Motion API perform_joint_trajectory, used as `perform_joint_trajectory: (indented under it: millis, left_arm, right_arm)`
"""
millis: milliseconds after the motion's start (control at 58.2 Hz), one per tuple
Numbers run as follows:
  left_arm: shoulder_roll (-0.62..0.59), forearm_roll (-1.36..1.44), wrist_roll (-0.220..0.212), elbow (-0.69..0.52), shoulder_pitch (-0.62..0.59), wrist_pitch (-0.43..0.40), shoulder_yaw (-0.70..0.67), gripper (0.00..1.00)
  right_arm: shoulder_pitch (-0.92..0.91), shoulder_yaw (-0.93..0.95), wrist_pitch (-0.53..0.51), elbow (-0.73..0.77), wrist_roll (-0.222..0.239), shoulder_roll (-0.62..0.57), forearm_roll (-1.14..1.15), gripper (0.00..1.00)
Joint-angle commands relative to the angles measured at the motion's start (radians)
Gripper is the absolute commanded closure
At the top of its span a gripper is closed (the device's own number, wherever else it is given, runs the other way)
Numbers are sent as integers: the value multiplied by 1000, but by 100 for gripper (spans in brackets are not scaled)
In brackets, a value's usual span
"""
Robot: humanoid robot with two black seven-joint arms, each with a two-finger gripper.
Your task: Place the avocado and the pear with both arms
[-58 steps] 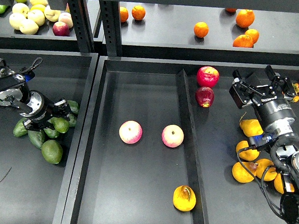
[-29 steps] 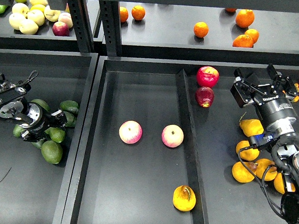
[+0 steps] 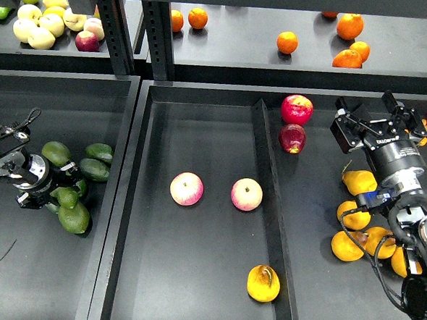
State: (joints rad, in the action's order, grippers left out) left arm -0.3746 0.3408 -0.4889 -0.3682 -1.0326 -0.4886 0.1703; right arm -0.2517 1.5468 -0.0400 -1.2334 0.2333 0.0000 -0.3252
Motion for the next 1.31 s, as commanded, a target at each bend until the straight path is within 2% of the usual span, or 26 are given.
perform_joint_trajectory:
  millis: [0, 69, 326, 481, 756, 807, 824, 910, 1099, 1288]
  left_arm:
    - [2, 20, 0, 2, -3, 0, 0, 27]
    - [2, 20, 0, 2, -4, 0, 0, 25]
    - [0, 17, 0, -18, -32, 0, -55, 3]
    - [-15, 9, 0, -75, -60, 0, -138, 2]
    - [-33, 6, 0, -163, -32, 0, -416, 2]
    - [-27, 3, 0, -175, -15, 0, -474, 2]
    - [-23, -8, 0, -187, 8, 0, -541, 2]
    - [-7, -29, 0, -201, 49, 0, -630, 2]
    - [46, -55, 0, -273, 186, 0, -864, 2]
    - [187, -59, 0, -321, 387, 0, -1127, 2]
  right_arm:
    - [0, 1, 0, 0, 0, 0, 0, 1]
    - [0, 1, 0, 0, 0, 0, 0, 1]
    - [0, 1, 0, 0, 0, 0, 0, 1]
    - [0, 1, 0, 2, 1, 0, 0, 1]
    - [17, -1, 0, 6, 1, 0, 0, 0]
    - [25, -1, 0, 9, 1, 0, 0, 1]
    - [37, -2, -1, 11, 1, 0, 0, 0]
    - [60, -5, -15, 12, 3, 0, 0, 0]
    - [124, -16, -100, 17, 7, 0, 0, 1]
    - [178, -20, -179, 46, 27, 0, 0, 1]
